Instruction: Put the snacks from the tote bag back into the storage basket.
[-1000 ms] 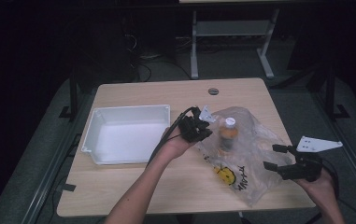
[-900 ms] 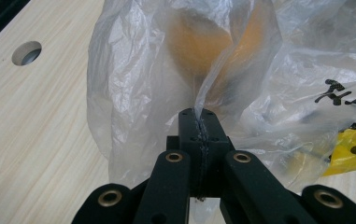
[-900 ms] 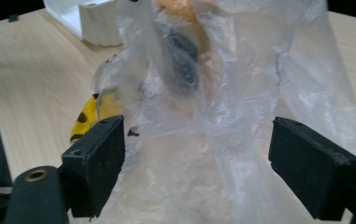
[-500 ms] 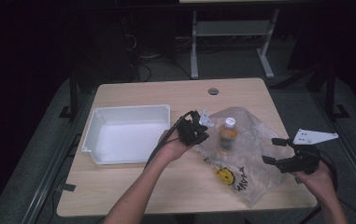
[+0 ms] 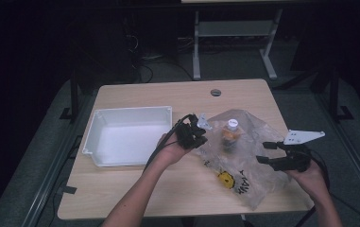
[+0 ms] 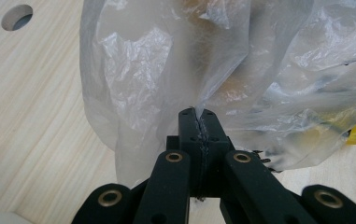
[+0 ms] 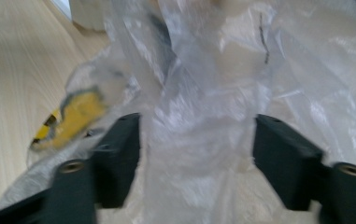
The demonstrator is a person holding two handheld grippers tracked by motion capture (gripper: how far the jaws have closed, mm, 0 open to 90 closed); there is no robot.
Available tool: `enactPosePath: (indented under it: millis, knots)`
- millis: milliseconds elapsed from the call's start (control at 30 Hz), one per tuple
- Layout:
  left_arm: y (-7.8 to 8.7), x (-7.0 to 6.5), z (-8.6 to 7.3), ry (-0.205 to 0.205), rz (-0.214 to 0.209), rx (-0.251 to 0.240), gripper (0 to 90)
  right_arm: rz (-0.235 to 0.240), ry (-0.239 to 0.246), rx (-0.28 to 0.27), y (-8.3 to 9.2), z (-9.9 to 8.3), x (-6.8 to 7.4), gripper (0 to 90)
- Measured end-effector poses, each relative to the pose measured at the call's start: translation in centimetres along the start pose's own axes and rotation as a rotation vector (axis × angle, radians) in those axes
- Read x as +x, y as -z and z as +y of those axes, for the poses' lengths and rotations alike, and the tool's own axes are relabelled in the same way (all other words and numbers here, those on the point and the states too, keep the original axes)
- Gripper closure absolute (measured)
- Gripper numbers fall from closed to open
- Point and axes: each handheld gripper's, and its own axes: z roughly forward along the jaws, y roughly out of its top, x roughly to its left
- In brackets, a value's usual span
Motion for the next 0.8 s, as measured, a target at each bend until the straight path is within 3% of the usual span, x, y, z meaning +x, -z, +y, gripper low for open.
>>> enactPosePath:
  millis: [167, 267, 333, 667, 800]
  knots:
    - [-0.3, 0.0, -0.2, 0.009, -0.003, 0.007, 90.0, -0.035, -0.011, 0.029, -0.3, -0.3, -0.4, 60.8]
    - [0.1, 0.0, -0.3, 0.012, -0.007, -0.002, 90.0, -0.031, -0.013, 0.009, -0.1, -0.3, -0.2, 76.5]
    - [0.5, 0.0, -0.3, 0.013, -0.015, -0.007, 89.9, -0.018, -0.004, 0.0, 0.0, -0.1, 0.0, 81.8]
    - [2.7, -0.1, 0.5, 0.009, -0.045, -0.039, 63.4, -0.019, 0.034, -0.022, 0.3, 0.8, 0.8, 86.2]
    - [3.7, -0.1, 1.1, 0.031, -0.063, -0.079, 59.8, -0.016, 0.047, -0.033, 0.5, 1.1, 1.1, 86.2]
